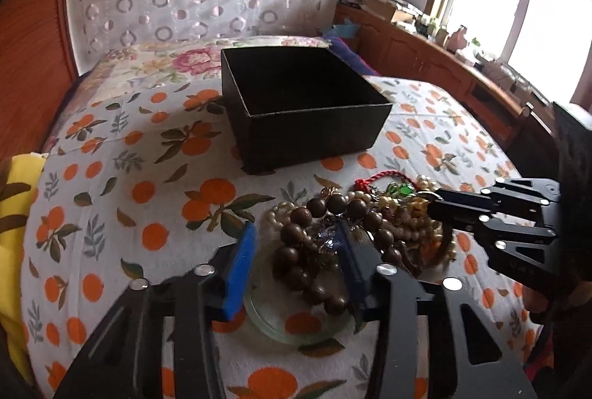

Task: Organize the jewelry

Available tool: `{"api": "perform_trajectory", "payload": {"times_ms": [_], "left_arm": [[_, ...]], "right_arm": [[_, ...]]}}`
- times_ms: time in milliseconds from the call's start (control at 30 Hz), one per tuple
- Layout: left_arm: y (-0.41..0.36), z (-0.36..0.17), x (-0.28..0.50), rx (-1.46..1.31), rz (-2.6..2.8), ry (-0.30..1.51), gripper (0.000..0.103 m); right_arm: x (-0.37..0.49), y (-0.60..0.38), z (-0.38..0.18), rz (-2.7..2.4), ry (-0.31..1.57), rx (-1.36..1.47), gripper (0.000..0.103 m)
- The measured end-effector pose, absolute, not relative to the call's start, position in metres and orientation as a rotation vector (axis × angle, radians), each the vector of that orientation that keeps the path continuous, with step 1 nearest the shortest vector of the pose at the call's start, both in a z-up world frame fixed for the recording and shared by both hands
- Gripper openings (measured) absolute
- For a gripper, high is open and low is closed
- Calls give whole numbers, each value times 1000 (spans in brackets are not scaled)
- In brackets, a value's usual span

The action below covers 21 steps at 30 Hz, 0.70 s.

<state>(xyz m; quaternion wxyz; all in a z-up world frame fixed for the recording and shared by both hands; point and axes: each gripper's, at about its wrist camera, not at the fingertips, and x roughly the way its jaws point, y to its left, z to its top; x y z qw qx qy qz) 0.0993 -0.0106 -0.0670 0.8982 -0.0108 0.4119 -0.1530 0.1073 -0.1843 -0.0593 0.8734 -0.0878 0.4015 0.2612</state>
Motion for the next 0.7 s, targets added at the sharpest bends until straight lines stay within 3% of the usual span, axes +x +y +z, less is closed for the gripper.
{"api": "perform_trajectory", "payload": {"times_ms": [167,233,700], "left_arm": [[-11,-66,102,-35,-347,856,20],[-10,-63,102,-26,-330,846,1],[-5,-45,105,-21,-342,830,0]], "right_arm": [[104,-187,-59,564,829,-186,8],[101,-190,-58,554,814,-181,8],[94,-204,-43,530,768,-153,8]]}}
